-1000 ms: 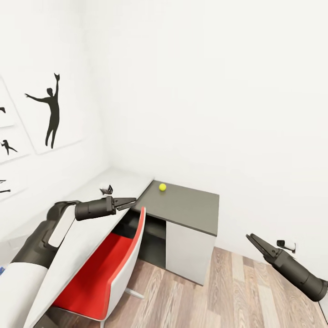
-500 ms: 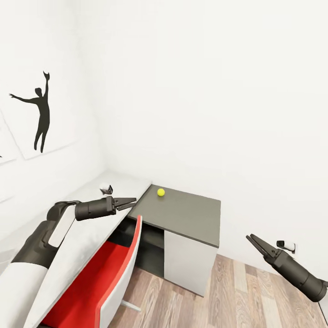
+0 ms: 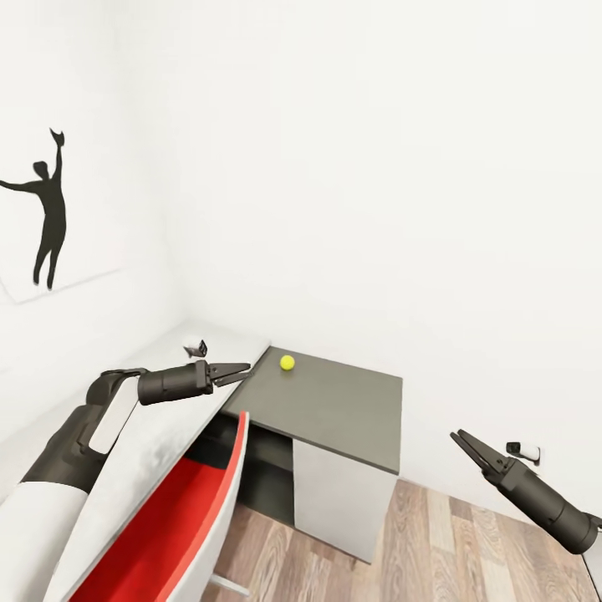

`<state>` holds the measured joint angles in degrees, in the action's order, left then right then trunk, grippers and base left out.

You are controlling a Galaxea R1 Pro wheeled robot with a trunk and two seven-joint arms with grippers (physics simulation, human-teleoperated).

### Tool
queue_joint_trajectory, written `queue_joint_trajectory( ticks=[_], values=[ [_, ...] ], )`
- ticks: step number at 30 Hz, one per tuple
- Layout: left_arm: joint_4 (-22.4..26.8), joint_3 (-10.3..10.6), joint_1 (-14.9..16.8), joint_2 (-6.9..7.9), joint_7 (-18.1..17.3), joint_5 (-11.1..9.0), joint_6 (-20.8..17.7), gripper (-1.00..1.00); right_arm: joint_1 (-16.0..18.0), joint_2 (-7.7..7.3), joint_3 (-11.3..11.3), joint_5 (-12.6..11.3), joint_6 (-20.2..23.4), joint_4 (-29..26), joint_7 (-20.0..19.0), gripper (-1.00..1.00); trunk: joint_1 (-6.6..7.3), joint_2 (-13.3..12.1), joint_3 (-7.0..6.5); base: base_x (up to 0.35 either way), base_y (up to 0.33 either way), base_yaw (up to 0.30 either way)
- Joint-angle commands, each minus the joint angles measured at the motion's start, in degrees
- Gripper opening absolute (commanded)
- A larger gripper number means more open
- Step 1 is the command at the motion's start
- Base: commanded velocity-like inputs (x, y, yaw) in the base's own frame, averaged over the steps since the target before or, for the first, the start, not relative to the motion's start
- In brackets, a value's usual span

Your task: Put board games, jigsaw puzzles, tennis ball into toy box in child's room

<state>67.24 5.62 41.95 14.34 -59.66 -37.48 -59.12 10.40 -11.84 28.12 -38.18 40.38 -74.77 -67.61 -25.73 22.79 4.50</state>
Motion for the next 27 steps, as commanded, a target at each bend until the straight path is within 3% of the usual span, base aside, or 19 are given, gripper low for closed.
queue_joint_trajectory(
  ticks=[1, 16, 22, 27],
  values=[
    [0.0, 0.1, 0.1, 0.03, -0.1, -0.1, -0.2, 1.0, 0.1, 0.03, 0.0, -0.2, 0.4, 0.0, 0.0, 1.0, -0.05, 0.1, 0.1, 0.175, -0.21, -0.169],
    [0.0, 0.1, 0.1, -0.01, -0.1, 0.0, -0.2, 1.0, 0.1, 0.32, -0.1, -0.2, 0.3, -0.1, 0.1, 1.0, -0.05, 0.1, -0.4, 0.186, -0.218, -0.163],
    [0.0, 0.1, 0.1, -0.01, 0.0, 0.1, -0.2, 1.0, 0.1, 0.47, -0.4, -0.2, 0.3, -0.4, 0.4, 1.0, -0.05, 0.1, -0.43, 0.167, -0.147, 0.09],
    [0.0, 0.1, 0.1, -0.01, 0.0, 0.1, -0.2, 1.0, 0.1, 0.5, -1.3, -0.3, 0.4, -0.6, 3.2, 1.0, -0.05, 0.1, -0.45, 0.026, -0.026, 0.188]
  ],
)
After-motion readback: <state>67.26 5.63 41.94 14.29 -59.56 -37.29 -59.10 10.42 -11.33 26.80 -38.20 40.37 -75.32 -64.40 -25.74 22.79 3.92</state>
